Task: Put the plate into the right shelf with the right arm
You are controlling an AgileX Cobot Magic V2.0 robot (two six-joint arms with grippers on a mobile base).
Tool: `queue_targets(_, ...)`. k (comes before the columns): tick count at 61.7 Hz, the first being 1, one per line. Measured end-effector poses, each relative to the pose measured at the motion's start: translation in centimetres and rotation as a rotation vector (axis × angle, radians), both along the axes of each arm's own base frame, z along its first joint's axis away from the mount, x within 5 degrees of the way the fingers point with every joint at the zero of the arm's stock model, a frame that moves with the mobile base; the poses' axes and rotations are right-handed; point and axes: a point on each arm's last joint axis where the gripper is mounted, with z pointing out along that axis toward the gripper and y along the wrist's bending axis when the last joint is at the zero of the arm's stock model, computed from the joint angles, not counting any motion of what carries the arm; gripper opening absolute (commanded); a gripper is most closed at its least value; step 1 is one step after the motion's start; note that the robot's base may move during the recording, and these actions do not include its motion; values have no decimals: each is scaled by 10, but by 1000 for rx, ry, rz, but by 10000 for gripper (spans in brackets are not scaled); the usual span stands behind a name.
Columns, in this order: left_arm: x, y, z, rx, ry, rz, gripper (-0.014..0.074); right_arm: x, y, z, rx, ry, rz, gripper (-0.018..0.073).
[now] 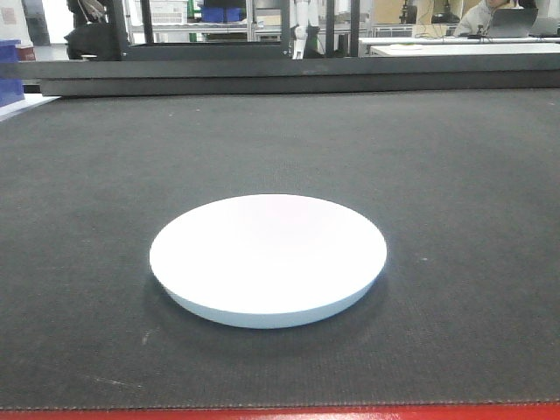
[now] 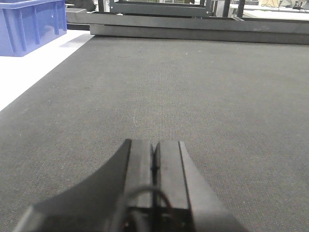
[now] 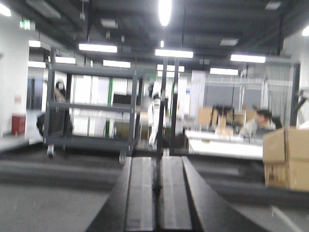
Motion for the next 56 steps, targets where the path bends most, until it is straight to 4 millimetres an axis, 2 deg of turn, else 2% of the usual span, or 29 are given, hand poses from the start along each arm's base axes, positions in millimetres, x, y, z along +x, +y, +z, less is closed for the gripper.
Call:
queue_targets(8,0,0,0,0,0,0,-128,28,1,0,-4,141,-5,55)
queue_targets(13,0,0,0,0,0,0,-128,47,1,-1,-8,274,-13,55)
queue_targets(24,0,0,0,0,0,0,-128,77,1,-6,1,582,-27,55)
queue_targets(34,0,0,0,0,0,0,-128,99,2,-25,4,842,-34,55)
queue_targets(42,0,0,0,0,0,0,-128,118,5,-49,29,1034,-22,55)
queue_targets(56,0,0,0,0,0,0,-128,143,25,-83,112,1288,55,55)
